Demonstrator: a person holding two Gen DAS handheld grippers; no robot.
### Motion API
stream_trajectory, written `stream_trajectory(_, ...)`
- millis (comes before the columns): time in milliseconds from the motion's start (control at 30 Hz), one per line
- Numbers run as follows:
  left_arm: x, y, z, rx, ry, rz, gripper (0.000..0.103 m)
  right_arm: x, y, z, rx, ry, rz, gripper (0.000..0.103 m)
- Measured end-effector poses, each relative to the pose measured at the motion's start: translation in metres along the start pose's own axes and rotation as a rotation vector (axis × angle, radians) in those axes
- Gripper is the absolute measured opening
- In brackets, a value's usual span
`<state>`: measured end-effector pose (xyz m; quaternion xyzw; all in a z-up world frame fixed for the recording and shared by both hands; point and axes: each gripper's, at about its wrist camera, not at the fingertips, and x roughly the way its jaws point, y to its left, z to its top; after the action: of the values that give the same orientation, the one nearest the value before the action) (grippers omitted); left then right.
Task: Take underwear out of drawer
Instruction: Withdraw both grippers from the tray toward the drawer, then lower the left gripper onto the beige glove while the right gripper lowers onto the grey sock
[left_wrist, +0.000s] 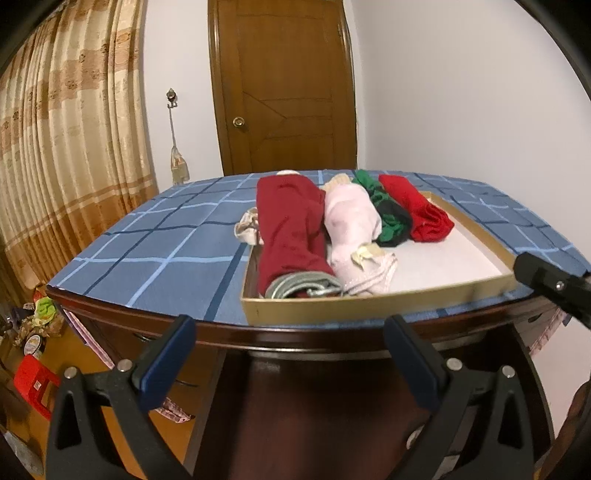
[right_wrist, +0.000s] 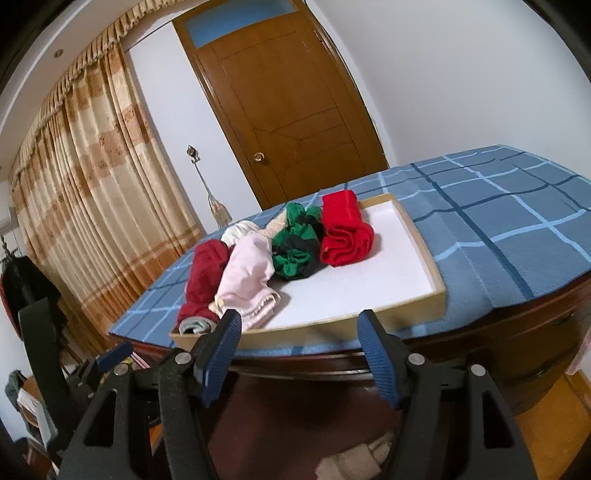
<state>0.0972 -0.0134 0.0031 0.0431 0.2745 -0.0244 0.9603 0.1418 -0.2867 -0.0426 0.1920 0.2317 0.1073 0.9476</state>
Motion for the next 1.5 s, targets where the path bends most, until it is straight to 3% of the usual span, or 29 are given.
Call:
stream_trajectory(300, -0.002, -0.005, -0.006, 0.015, 0.006, -0.026, 0.103, -0.021, -0.002, -0.007, -0.075, 0.003, -0.034, 0.068)
stream_trajectory(667, -0.004, -0.014, -0.022, 0.074, 0.058, -0.084, 0.103, -0.033, -0.027, -0.021, -0.060, 0.037, -0.093, 0.068)
stream_trajectory(967, 0.006, -0.026, -0.044, 0.139, 0.194, -0.181, 0.103, -0.041, -0.046, -0.035, -0.059, 0.094, -0.133, 0.068)
stream_trajectory(1200, 0.015, -0.045, -0.058, 0.210, 0.297, -0.249, 0.103, -0.033, -0.056, -0.050, -0.055, 0.196, -0.125, 0.068)
stream_trajectory(1500, 0.026, -0.090, -0.070, 0.391, 0.388, -0.353, 0.102, -0.036, -0.065, -0.064, -0.070, 0.292, -0.133, 0.068)
